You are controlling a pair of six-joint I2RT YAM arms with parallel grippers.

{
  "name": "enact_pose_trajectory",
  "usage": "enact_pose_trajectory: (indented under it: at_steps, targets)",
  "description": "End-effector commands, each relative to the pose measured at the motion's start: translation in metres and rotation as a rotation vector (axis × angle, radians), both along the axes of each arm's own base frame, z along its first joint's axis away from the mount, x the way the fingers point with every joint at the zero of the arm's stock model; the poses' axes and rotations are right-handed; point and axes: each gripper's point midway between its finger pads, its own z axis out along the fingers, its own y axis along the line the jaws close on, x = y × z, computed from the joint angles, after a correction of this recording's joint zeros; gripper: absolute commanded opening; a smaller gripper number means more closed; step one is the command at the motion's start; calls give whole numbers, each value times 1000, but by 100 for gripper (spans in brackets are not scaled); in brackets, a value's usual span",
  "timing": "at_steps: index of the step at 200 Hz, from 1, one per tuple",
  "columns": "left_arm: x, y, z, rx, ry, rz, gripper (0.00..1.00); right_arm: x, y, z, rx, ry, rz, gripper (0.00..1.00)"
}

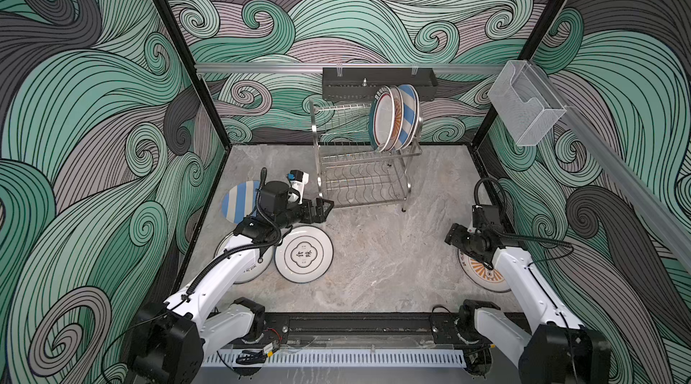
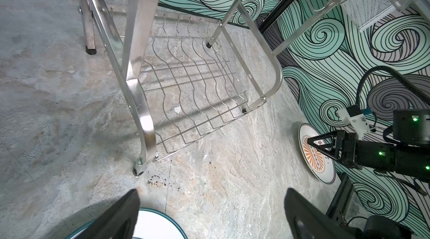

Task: Load the plates into the dish rack
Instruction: 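Move the right gripper down to the rim of the sunburst plate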

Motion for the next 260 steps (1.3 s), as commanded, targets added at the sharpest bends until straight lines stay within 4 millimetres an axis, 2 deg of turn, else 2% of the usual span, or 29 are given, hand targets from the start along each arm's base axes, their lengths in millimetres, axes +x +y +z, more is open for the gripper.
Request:
enact_pose_trajectory:
  at_steps: [1,58,107,151,200,232,260]
  targets:
    - [-1,0,7,4,-31,-4,99,6,-11,1,-26,-15,-52,78]
    - [-4,-5,0,-16,14,-26,99,6,-8,-23,66,98,-62,80]
    - [-2,-6,-5,-4,30,-30,99,10,-20,-28,45,151,-65,81]
    - [1,-3,-7,14,39,-26,99,14,-14,-38,105,169,-49,82]
    - [5,4,-15,35,54,7,99,21,1,-48,191,193,-7,82]
    - [6,6,-17,40,63,10,99,29,23,-52,302,217,48,81]
    - [4,7,-18,51,71,11,99,32,41,-50,309,221,116,81]
